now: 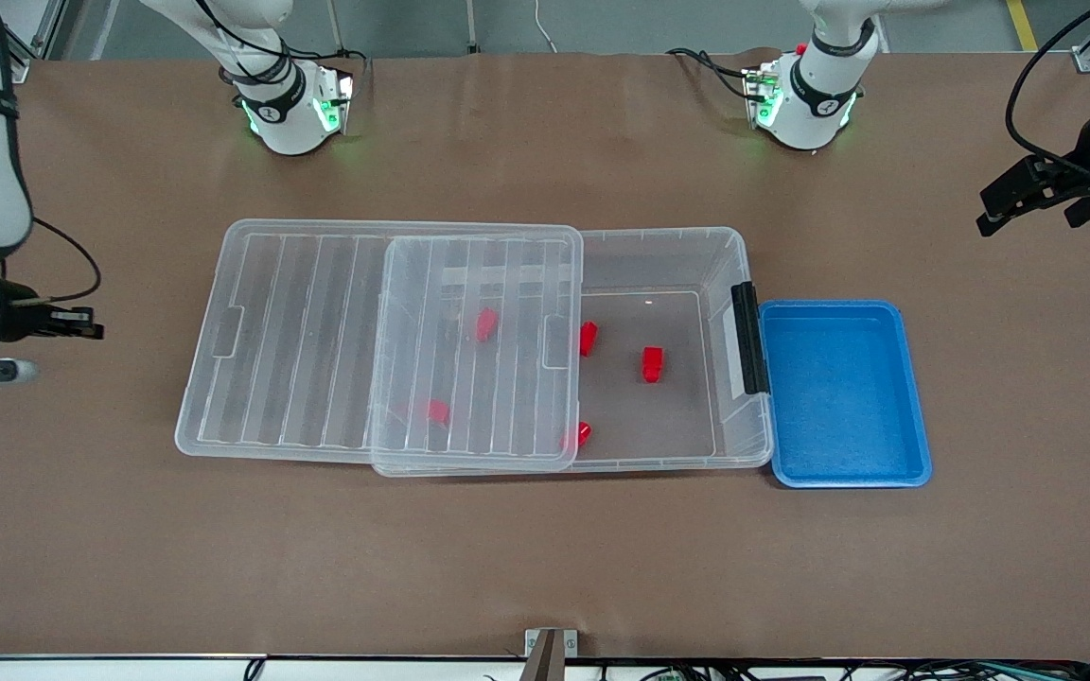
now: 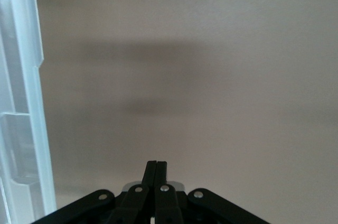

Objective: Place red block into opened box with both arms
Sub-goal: 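Reach the right gripper to the edge of the clear lid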

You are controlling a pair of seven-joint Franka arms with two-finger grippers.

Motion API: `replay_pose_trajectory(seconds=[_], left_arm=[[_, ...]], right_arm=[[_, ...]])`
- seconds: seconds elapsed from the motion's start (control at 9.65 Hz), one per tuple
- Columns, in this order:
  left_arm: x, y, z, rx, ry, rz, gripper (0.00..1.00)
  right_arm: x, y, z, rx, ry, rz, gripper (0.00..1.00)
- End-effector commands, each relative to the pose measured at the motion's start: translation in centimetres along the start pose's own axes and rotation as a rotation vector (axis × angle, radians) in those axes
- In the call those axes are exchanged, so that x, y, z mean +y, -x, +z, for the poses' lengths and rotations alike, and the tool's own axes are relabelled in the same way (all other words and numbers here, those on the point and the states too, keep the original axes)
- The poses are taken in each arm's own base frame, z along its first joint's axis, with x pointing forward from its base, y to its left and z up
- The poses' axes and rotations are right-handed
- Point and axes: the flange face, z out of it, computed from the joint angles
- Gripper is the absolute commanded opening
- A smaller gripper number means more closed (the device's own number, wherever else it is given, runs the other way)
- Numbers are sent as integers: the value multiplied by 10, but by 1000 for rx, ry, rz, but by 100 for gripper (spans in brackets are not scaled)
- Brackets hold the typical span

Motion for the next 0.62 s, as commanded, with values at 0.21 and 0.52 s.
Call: replay_pose_trajectory(seconds=[0.21, 0.52], left_arm=[[-5, 3, 8, -24, 41, -7, 100], [-6, 3, 7, -25, 49, -8, 100]], right_arm=[[-24, -10, 44, -23, -100, -64, 0], [-41, -12, 48, -45, -150, -69, 0]])
